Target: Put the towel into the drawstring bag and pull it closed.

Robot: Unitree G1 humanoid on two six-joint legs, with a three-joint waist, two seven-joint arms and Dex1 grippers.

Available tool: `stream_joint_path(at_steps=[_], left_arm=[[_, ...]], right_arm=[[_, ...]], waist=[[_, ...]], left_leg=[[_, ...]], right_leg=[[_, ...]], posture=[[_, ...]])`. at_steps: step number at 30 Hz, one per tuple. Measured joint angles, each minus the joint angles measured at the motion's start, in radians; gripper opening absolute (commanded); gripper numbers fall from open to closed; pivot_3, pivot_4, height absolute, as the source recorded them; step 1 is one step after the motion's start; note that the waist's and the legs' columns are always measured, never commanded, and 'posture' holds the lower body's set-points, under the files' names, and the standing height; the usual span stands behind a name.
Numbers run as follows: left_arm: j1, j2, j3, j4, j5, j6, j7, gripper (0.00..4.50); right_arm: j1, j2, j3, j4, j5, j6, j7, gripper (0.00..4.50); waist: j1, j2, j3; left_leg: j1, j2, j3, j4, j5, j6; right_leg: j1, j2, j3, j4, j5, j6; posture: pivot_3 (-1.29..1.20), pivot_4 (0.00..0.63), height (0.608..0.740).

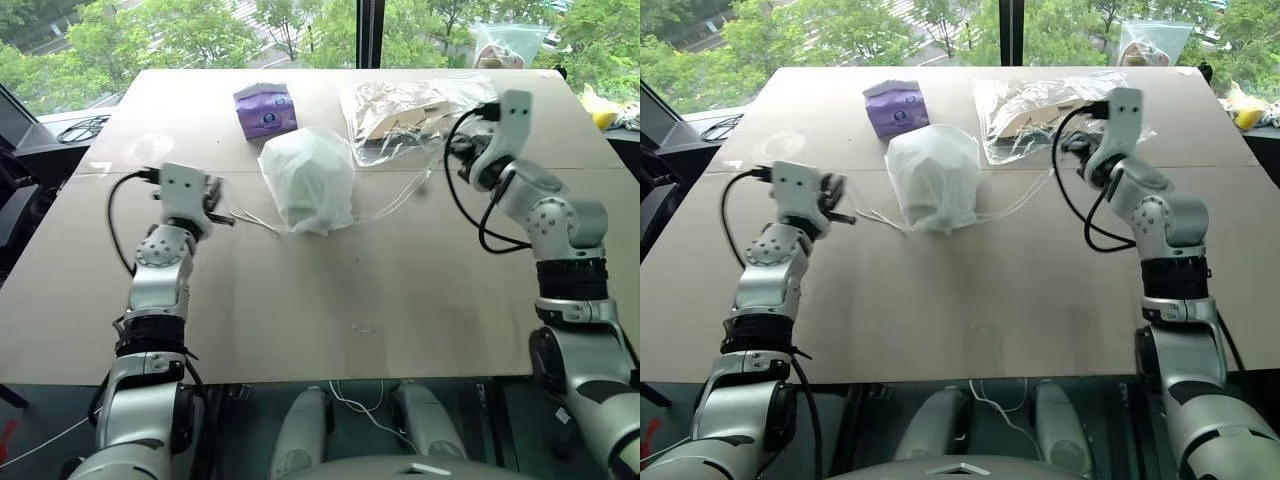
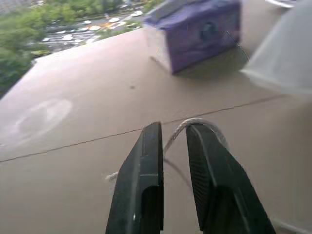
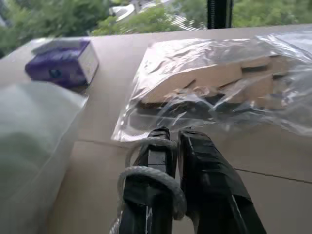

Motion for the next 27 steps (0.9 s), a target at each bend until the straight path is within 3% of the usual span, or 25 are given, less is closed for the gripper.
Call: stream_joint_path(at_steps=[3, 5, 10, 15, 19, 21, 27], left_arm=[[0.054, 0.094, -0.017, -0.007, -0.001, 0.015, -0.147, 3.50], [0.076, 0.152, -0.016, -0.002, -0.004, 0.010, -0.230, 4.41], [0.154, 0.255, 0.033, 0.015, -0.043, 0.013, -0.385, 4.41], [0.369, 0.333, 0.094, -0.120, -0.159, 0.084, -0.561, 4.41], [0.470, 0.324, 0.130, -0.232, -0.214, 0.140, -0.577, 4.41], [0.544, 0.278, 0.159, -0.348, -0.272, 0.218, -0.543, 4.41], [0.611, 0.240, 0.165, -0.469, -0.275, 0.246, -0.494, 4.41]], right_arm=[[0.105, -0.126, 0.108, -0.026, -0.084, -0.072, 0.215, 2.88], [0.129, -0.165, 0.112, 0.002, -0.122, -0.116, 0.279, 2.90], [0.187, -0.281, 0.057, 0.005, -0.141, -0.158, 0.435, 2.90], [0.268, -0.219, -0.030, 0.010, -0.096, -0.210, 0.494, 2.90], [0.328, -0.169, -0.112, -0.012, -0.039, -0.224, 0.490, 2.90], [0.445, -0.131, -0.154, -0.013, -0.048, -0.319, 0.483, 2.90], [0.578, -0.097, -0.153, 0.058, -0.104, -0.468, 0.521, 2.90]], waist=[[-0.016, -0.001, 0.000], [-0.018, 0.000, 0.001], [-0.014, -0.001, 0.001], [-0.021, -0.001, 0.000], [-0.002, 0.000, 0.000], [0.013, -0.003, -0.001], [0.012, -0.003, -0.001]], left_leg=[[0.001, 0.001, 0.000, 0.000, 0.000, 0.000], [0.002, 0.001, 0.001, 0.001, 0.000, 0.000], [0.003, 0.002, 0.001, 0.006, 0.000, 0.000], [0.004, 0.004, 0.004, 0.006, 0.000, 0.000], [0.003, 0.004, 0.002, 0.007, 0.000, 0.000], [0.004, 0.004, 0.002, 0.008, 0.000, 0.000], [0.005, 0.004, 0.004, 0.010, 0.000, 0.000]], right_leg=[[0.000, 0.001, 0.000, 0.001, 0.000, 0.000], [0.000, 0.001, 0.001, 0.001, 0.000, 0.000], [0.003, 0.002, 0.001, 0.001, -0.002, 0.003], [0.003, 0.002, 0.003, 0.001, 0.000, 0.000], [0.003, 0.002, 0.001, 0.002, -0.001, 0.001], [0.005, 0.002, 0.001, 0.001, -0.003, 0.003], [0.006, 0.002, 0.003, 0.002, -0.005, 0.000]], posture=[[0.00, 0.150, 0.740], [0.00, 0.150, 0.740], [0.00, 0.150, 0.740], [0.00, 0.150, 0.740], [0.00, 0.150, 0.740], [0.00, 0.150, 0.740], [0.00, 0.150, 0.740]])
